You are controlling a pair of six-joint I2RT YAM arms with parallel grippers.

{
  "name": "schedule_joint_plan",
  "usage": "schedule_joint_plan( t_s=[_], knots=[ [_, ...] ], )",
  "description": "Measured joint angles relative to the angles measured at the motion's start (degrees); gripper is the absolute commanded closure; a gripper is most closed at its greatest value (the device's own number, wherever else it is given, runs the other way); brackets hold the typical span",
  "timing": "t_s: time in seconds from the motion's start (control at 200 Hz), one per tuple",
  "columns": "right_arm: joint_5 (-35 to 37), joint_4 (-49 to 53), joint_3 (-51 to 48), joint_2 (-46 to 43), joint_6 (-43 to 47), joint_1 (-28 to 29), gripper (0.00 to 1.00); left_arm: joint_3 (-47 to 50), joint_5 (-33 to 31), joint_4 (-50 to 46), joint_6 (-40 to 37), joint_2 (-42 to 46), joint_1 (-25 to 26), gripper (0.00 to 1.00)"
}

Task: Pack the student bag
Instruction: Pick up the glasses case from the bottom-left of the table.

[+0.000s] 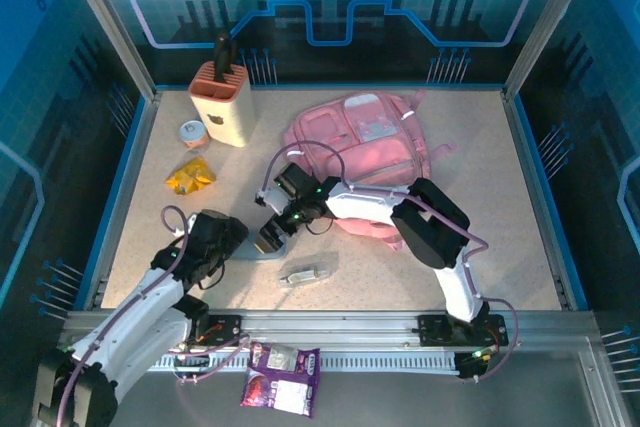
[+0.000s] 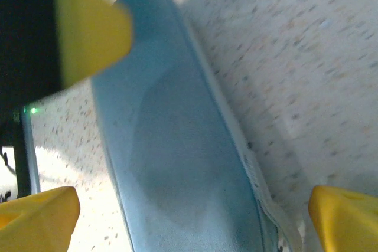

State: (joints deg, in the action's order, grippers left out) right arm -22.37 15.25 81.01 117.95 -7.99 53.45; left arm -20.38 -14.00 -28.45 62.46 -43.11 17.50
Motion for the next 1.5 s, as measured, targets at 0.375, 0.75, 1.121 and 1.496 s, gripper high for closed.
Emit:
schedule_joint_plan(
  t_s=[0.375, 0.75, 1.121, 1.496],
  knots=[
    [17.2, 11.0, 2.0, -2.8, 1.8, 8.8, 0.0, -0.2, 7.3, 7.8, -7.4, -5.1, -7.9, 0.04],
    [25.5, 15.0, 8.7, 1.4, 4.3, 11.3, 0.0, -0.3, 6.1, 0.2, -8.4, 0.5, -8.3, 0.01],
    [24.1, 14.5, 10.2, 3.8, 5.9, 11.9, 0.0, -1.6, 3.0, -7.6, -7.2, 2.1, -8.6, 0.01],
    [26.0, 11.2, 9.8, 3.9, 7.7, 12.2, 0.08, -1.7, 1.1, -9.9, -4.0, 4.2, -8.6, 0.01]
  ],
)
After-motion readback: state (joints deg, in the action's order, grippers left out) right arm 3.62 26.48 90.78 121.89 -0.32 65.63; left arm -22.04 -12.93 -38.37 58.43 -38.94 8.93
